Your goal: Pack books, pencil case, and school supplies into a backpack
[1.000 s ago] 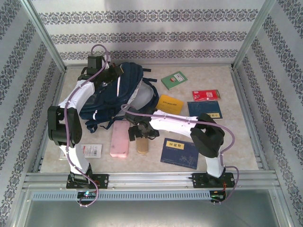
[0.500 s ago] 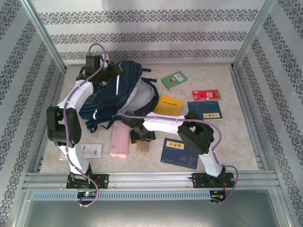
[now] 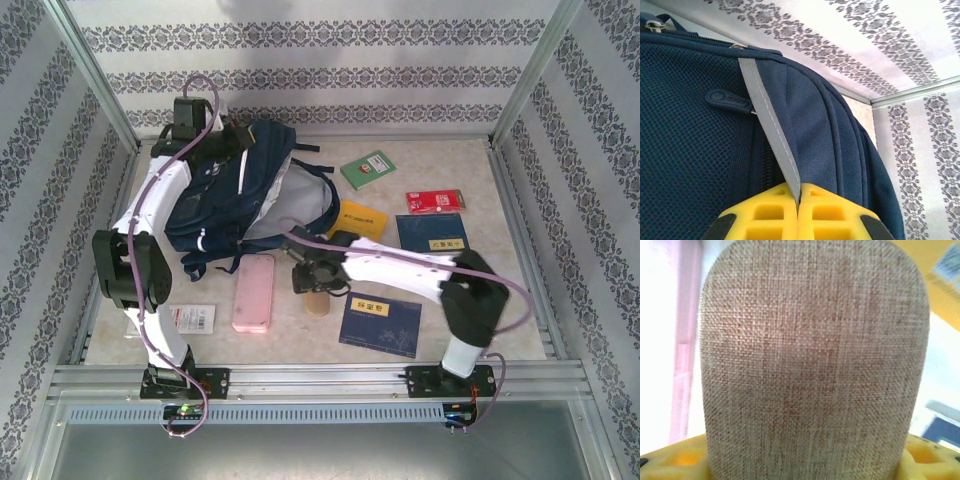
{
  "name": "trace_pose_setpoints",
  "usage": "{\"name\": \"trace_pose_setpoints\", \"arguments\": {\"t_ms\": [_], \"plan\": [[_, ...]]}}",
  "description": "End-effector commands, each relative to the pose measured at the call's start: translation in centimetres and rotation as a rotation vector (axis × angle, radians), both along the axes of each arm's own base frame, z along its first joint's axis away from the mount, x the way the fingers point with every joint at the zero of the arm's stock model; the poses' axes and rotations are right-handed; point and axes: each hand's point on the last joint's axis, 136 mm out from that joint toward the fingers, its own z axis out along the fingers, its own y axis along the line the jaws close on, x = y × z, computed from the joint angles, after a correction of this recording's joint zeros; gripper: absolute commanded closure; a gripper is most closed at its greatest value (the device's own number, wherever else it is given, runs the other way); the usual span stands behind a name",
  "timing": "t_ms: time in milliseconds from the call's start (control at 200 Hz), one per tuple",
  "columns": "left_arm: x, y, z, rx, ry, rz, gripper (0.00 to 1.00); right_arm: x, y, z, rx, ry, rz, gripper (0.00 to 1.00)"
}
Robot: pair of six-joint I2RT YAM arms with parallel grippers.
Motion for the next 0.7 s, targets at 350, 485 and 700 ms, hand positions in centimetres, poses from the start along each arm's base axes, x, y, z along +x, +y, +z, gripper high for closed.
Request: {"name": "trace_pose_setpoints", "arguments": {"t_ms": [350, 485, 700], "plan": [[-4.6, -5.0, 10.6, -0.071, -0.244, -0.315, 1.0, 7.1, -3.4, 15.5, 0.516, -0.28, -0.081, 0.47], [-5.4, -6.5, 11.2, -0.105, -0.247, -0.348, 1.0, 10.1, -3.6, 15.5, 0.574, -0.239, -0.182, 0.49], [-6.2, -8.3, 11.6, -0.15, -0.245, -0.395, 1.0, 15.9, 0.2, 14.0, 0.724, -0.18, -0.223, 0.49]]}}
